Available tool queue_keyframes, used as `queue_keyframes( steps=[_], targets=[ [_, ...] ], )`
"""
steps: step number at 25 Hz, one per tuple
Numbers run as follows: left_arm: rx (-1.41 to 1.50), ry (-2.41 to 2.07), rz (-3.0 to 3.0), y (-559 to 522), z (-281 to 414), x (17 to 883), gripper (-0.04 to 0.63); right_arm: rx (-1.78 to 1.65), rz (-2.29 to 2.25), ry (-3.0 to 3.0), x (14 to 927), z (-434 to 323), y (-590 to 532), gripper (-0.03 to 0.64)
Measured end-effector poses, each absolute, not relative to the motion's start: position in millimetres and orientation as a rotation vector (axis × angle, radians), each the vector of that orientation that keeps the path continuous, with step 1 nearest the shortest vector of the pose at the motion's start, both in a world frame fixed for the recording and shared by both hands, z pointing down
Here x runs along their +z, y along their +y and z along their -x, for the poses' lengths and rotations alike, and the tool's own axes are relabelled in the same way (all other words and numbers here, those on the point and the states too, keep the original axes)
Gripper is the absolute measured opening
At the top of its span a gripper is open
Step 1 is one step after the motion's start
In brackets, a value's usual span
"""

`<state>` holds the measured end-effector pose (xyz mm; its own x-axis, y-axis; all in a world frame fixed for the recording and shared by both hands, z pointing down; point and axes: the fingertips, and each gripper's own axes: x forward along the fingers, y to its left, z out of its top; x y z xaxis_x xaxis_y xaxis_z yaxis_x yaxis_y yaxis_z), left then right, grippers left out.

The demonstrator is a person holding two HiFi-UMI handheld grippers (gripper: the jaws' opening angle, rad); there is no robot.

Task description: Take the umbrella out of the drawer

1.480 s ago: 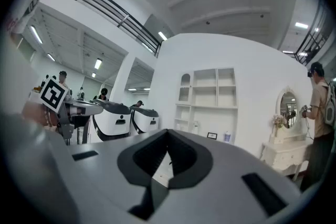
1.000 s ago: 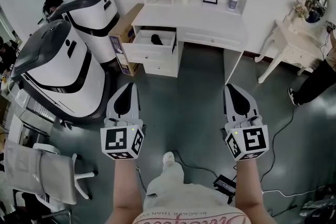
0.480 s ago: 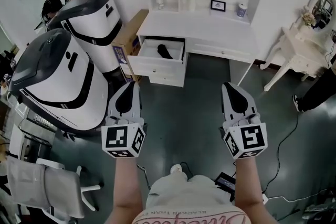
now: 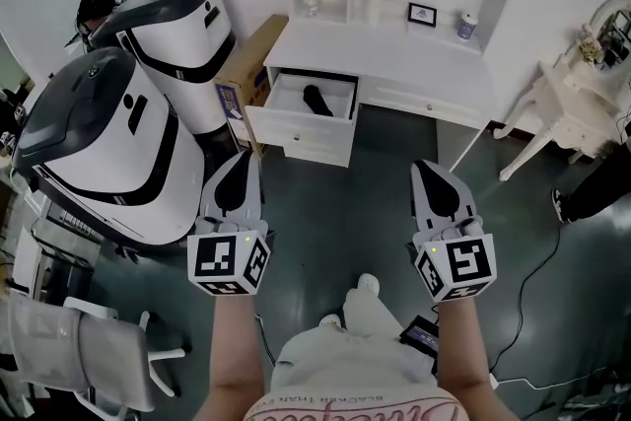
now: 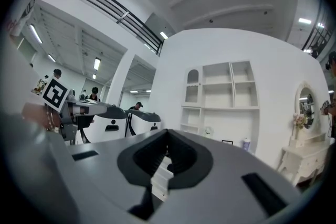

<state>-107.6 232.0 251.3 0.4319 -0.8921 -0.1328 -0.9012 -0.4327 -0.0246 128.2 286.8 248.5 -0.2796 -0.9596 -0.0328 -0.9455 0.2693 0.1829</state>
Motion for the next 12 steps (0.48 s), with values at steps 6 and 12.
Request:
queue_keyframes(
  steps=[6,12],
  targets=[
    [0.146,1.661,2.560,209.5,118.7,256.4,0.009,-0.248,-1.803,-2.461,252.8,-120.6,255.6,0.008],
    [0.151,1.693,2.551,173.7,125.1,261.2,0.009,-0.257,-1.760,-2.479,258.3,-112.9,215.2,0.008]
  ],
)
